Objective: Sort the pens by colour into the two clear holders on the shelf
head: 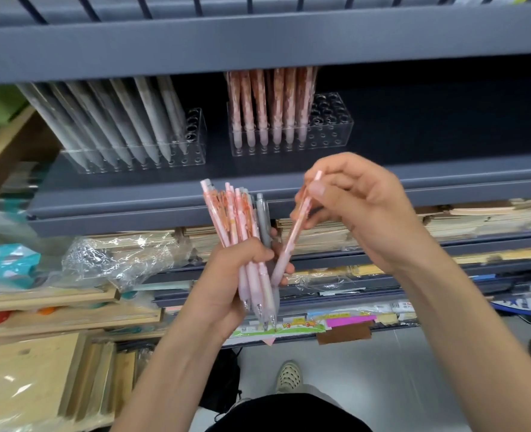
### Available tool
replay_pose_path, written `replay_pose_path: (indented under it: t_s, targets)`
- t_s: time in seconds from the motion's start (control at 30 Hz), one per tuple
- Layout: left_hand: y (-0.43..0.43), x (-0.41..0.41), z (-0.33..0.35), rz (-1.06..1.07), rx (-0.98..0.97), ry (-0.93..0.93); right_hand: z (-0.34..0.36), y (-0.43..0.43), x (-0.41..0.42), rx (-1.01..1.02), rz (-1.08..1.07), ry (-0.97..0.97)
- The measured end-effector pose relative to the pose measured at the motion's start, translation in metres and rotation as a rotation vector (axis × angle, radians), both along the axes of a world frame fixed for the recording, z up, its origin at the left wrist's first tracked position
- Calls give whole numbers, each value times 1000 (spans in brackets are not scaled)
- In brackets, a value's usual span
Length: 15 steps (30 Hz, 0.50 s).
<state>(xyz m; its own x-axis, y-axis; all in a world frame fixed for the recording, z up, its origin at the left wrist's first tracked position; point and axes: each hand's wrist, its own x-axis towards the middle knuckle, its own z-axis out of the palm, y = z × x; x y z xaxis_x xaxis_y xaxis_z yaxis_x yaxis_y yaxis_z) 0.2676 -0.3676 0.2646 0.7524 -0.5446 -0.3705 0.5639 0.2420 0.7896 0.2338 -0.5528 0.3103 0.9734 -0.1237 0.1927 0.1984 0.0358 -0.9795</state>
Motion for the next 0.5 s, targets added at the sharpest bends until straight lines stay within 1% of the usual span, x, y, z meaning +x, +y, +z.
replay_pose_path:
  t_s: [0.07, 0.17, 0.27, 0.4, 0.5]
  targets:
    - [0, 1, 0, -4, -27, -3, 3, -8, -3, 68, -100, -73]
    - [0, 1, -2, -42, -83, 16, 10, -26, 0, 153, -324, -193]
    - [0, 0, -3, -55, -93, 10, 19, -45, 12, 183, -547, -273]
    - [-1, -1, -2, -67, -87, -6, 28, -63, 36, 212, -688, -382]
    - [0, -1, -2, -67, -81, -7, 32, -68, 53, 257, -688, -455]
